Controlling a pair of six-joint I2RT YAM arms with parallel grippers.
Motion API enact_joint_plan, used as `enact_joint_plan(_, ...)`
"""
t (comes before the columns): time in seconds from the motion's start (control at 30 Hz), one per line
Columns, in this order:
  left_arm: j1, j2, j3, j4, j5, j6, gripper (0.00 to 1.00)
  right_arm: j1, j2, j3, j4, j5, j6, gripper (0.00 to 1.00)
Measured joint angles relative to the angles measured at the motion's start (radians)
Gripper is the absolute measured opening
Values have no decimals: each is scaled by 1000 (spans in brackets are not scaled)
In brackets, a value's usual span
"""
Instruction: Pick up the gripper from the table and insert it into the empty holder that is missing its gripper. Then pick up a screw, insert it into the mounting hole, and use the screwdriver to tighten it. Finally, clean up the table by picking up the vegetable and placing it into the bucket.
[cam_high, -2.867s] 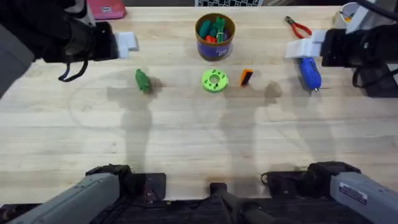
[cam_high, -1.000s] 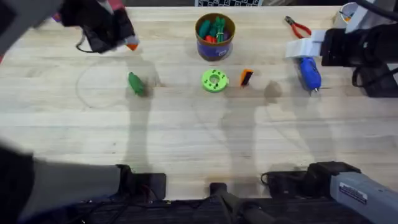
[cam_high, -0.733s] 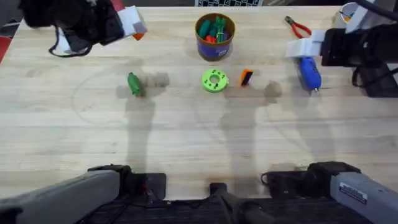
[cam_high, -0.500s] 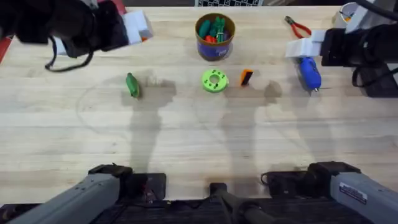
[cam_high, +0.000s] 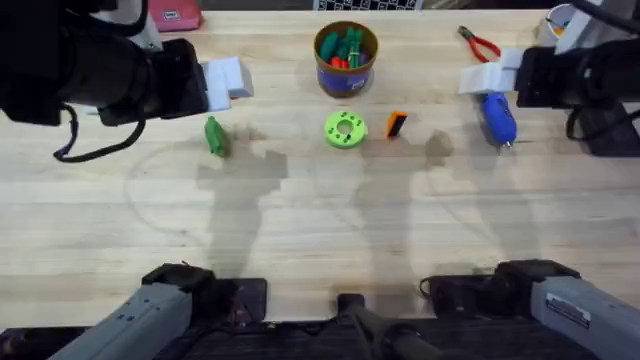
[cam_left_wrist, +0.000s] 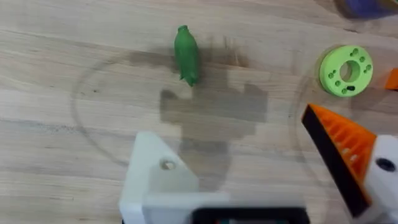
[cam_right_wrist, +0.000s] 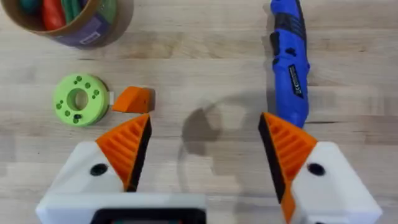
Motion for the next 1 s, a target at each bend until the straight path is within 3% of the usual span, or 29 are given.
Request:
enact_joint_plan(0.2, 0, 0, 0, -8, -3, 3, 985, 0, 0, 0, 0, 0, 0, 994)
enact_joint_plan(0.37, 0, 0, -2, -78, -6, 3, 985, 0, 0, 0, 0, 0, 0, 994)
enact_joint_plan(0.43, 0, 0, -7, -37, -7, 4, 985, 0, 0, 0, 0, 0, 0, 994)
enact_joint_plan(0.53, 0, -2, -27, 92, -13, 31, 985, 0, 0, 0, 0, 0, 0, 994)
enact_joint_plan(0.63, 0, -30, -112, 293, -15, 82, 986, 0, 0, 0, 0, 0, 0, 994)
enact_joint_plan(0.8, 0, -149, -354, 644, 12, 164, 985, 0, 0, 0, 0, 0, 0, 994)
enact_joint_plan(1.0, 9, -386, -662, 964, 106, 201, 985, 0, 0, 0, 0, 0, 0, 994)
